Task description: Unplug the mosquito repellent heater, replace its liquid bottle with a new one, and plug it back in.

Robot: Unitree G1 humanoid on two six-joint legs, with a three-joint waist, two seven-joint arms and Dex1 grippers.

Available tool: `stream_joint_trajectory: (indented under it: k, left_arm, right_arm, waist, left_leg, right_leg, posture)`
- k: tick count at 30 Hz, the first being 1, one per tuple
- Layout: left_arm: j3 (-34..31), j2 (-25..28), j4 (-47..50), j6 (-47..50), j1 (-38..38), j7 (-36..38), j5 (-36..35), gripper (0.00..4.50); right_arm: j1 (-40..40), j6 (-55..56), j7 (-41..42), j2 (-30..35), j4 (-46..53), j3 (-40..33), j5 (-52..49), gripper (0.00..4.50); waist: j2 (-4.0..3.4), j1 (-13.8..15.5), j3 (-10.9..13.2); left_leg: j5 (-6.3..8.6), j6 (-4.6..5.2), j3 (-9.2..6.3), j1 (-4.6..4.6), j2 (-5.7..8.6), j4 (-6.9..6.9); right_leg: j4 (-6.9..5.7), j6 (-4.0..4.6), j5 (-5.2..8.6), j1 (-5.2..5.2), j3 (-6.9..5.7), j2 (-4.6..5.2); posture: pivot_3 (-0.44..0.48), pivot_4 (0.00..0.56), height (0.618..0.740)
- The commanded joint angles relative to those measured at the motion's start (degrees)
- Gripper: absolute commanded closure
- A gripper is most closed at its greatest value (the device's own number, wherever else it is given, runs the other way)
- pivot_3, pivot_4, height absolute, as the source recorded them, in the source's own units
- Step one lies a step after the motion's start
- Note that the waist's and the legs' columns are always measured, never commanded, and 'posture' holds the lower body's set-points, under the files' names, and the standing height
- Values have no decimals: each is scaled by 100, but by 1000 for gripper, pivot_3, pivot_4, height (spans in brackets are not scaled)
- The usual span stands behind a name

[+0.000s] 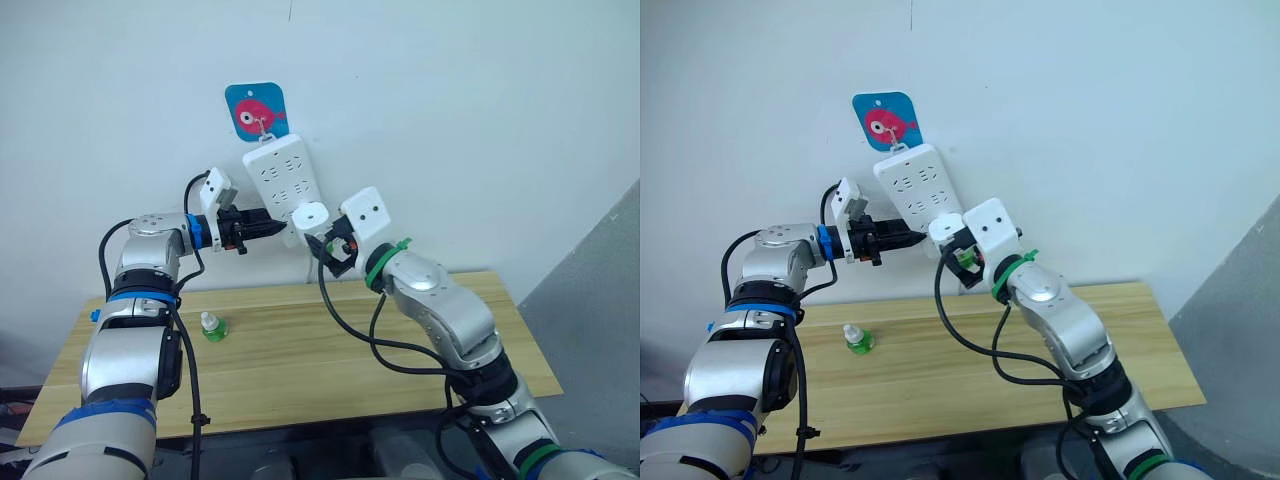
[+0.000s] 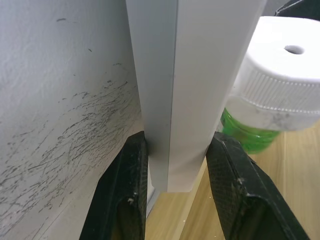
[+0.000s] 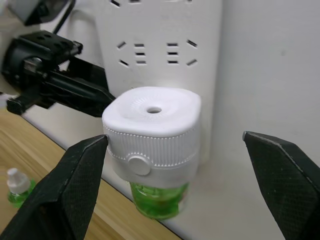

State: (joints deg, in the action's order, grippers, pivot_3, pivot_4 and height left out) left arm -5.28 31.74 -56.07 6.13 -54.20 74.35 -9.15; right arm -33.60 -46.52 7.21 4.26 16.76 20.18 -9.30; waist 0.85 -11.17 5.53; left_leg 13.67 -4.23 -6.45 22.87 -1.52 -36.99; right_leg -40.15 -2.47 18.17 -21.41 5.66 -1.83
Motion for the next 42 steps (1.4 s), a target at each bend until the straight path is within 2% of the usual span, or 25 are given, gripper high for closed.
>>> stream_joint_trajectory:
  k: [1, 16, 19, 21, 22, 24, 29, 37, 42]
  left_arm:
    - [-90, -4, 309, -27, -83, -64, -157, 3154]
    - [-81, 26, 379, -35, -37, -62, -139, 3167]
    - [-79, 32, 389, -39, -30, -65, -135, 3167]
    - [-80, 40, 398, -47, -18, -72, -130, 3167]
    - [-80, 43, 398, -54, -13, -80, -127, 3167]
    - [-86, 40, 392, -77, -5, -118, -121, 3167]
    - [-99, 29, 359, -150, 30, -299, -76, 3168]
    - [-85, 62, 211, -326, 32, -565, 9, 3168]
    - [-69, 131, 204, -448, 76, -612, 32, 3168]
  right_arm:
    - [-258, 233, -102, -208, -147, 9, 261, 0]
    - [-543, 380, -86, -797, -954, -153, 487, 0]
    - [-603, 470, -109, -873, -1052, -252, 481, 592]
    - [-599, 482, -96, -896, -1056, -274, 473, 1262]
    - [-592, 482, -89, -901, -1052, -281, 469, 1412]
    - [-574, 449, -70, -895, -1016, -288, 459, 1411]
    - [-447, 169, 25, -748, -567, -298, 424, 1411]
    - [-43, -866, 398, -185, 919, -251, 184, 1411]
    - [70, -1393, 718, 167, 1585, -584, -144, 1411]
  waist:
    - [0, -1, 0]
    - [-1, 0, 1]
    - [-1, 0, 1]
    - [-1, -3, 1]
    - [-2, -3, 1]
    - [-1, -3, 1]
    - [-1, 6, 1]
    - [-5, -8, 3]
    - [-6, -27, 4]
  left_leg:
    - [-1, -1, 1, 0, 1, -1]
    - [-1, -2, -5, 1, 1, 1]
    - [-1, -2, -6, 1, 1, 2]
    - [-1, -2, -5, 1, 1, 2]
    - [-1, -2, -5, 0, 1, 2]
    - [-1, -2, -6, 0, 1, 2]
    - [-1, -2, -6, 0, 1, 1]
    - [-1, -3, -7, 4, 5, 4]
    - [-17, 12, -4, -4, 1, 3]
  right_leg:
    - [-1, 0, 0, 0, 1, 0]
    - [-2, 28, -16, -1, -5, 1]
    - [-2, 29, -17, -1, -6, 1]
    - [-2, 29, -17, -1, -6, 2]
    - [-2, 30, -17, -1, -6, 1]
    - [-7, 31, -18, -2, -6, 1]
    - [-8, 31, -18, -2, -7, 1]
    - [-4, 31, -18, -4, -8, 9]
    - [-8, 8, -6, -2, -2, -1]
  posture:
    - [-193, 64, 733]
    - [-176, 62, 733]
    - [-176, 62, 733]
    - [-174, 62, 733]
    - [-174, 62, 733]
    - [-174, 62, 733]
    - [-180, 62, 733]
    - [-195, 67, 733]
    - [-208, 68, 733]
